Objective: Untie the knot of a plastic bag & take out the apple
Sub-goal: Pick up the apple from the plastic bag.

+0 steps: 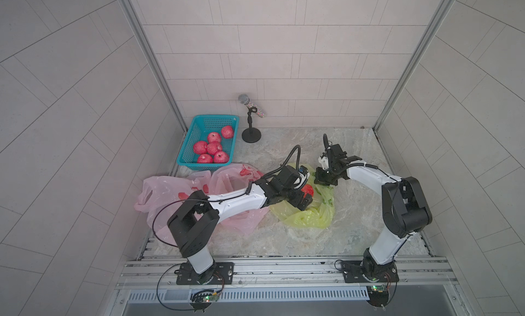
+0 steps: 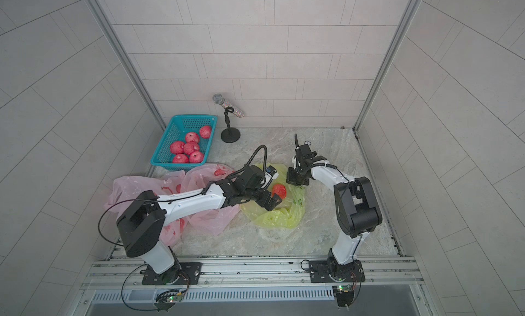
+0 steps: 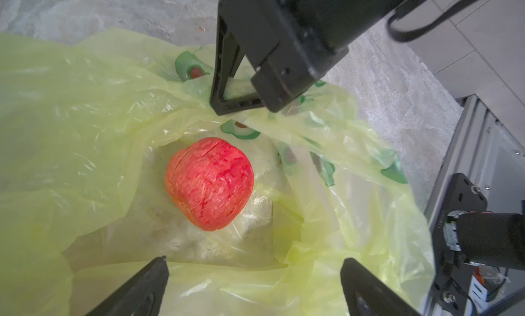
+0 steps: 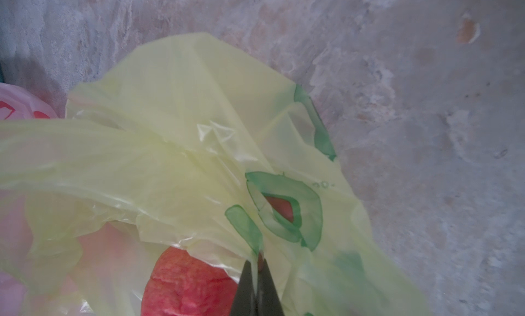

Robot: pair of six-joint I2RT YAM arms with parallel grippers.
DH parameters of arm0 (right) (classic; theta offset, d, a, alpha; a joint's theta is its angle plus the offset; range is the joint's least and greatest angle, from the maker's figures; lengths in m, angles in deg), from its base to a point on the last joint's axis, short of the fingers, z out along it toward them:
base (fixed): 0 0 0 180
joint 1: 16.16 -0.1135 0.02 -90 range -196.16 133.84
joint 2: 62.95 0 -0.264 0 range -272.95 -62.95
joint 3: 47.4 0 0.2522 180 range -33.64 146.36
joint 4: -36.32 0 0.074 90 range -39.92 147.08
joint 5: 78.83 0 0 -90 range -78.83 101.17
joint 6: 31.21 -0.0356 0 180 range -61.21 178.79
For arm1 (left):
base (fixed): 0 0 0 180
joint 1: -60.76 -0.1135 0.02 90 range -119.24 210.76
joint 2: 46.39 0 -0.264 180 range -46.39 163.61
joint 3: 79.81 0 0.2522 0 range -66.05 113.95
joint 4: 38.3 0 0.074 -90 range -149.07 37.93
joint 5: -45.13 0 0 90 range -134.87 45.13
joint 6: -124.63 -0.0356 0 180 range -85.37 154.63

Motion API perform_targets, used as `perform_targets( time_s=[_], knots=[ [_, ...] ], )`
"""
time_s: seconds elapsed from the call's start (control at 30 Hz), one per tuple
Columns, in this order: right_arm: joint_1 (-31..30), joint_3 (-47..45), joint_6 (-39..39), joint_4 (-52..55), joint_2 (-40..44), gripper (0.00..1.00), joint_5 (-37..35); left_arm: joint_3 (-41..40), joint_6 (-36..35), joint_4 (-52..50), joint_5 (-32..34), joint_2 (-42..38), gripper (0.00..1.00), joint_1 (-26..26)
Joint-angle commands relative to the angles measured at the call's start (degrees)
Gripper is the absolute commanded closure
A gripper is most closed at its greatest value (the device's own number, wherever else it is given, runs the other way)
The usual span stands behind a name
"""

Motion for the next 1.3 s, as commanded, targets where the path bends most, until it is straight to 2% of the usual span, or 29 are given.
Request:
perform_targets(
  time_s=[0.0,0.43,0.73,0.87,1.27],
  knots=[
    [0.4,-1.0,-0.7,-0.9,1.4,1.00,-0.8,1.2,-1.2,3.0,2.8,2.3,0.00,0.2],
    [1.3,-2.6,-0.4,-1.3,2.6,1.00,0.1,6.9,-3.2,8.9,6.6,13.5,0.00,0.5],
    [1.3,-2.9,-0.1,-1.6,2.3,1.00,0.7,7.8,-3.0,12.6,6.4,17.1,0.00,0.5],
    [1.3,-2.9,0.0,-1.6,2.4,1.00,0.8,8.3,-2.6,12.5,5.9,17.9,0.09,0.5],
    [1.7,-2.7,0.0,-1.5,2.5,1.00,1.0,7.7,-3.2,10.3,5.9,16.4,0.23,0.4]
  ],
)
